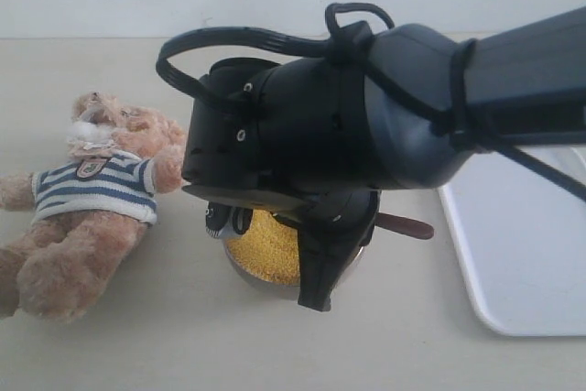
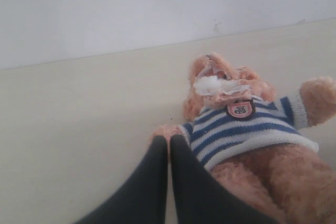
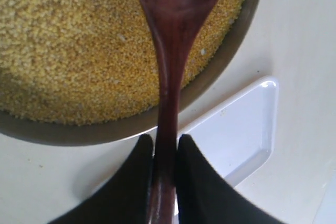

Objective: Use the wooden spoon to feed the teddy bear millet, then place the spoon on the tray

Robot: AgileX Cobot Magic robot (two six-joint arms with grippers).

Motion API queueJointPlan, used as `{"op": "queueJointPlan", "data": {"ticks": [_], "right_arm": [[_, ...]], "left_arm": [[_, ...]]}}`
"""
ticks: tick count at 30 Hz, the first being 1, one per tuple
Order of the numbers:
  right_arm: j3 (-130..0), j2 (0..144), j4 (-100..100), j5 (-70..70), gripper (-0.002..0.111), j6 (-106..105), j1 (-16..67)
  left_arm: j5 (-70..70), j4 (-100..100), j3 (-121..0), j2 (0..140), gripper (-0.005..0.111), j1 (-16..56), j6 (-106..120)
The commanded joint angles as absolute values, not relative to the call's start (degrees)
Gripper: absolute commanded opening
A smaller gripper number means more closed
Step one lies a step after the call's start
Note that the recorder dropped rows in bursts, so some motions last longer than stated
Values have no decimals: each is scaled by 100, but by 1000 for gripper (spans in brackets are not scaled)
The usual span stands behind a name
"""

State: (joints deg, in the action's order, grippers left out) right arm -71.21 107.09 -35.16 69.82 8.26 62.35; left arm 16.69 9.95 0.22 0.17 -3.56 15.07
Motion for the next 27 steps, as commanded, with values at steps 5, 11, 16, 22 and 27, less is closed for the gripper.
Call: {"op": "queueJointPlan", "data": {"ticks": [5,11,16,22,27], "right_arm": [[-7147,10644,-3519,6996,0,488,6227],[-7147,10644,-3577,6996,0,340,6227],[-7147,10644,-3780,6996,0,471,6217],[-7137,10464,-3771,6996,0,436,6095],[-7137,10307,-3674,6996,0,392,6095]], "left_arm": [[1671,991,0,0,4,-334,1494],[1671,991,0,0,4,-334,1494],[1671,991,0,0,4,-334,1494],[1671,991,0,0,4,-334,1494],[1671,991,0,0,4,-334,1494]]}}
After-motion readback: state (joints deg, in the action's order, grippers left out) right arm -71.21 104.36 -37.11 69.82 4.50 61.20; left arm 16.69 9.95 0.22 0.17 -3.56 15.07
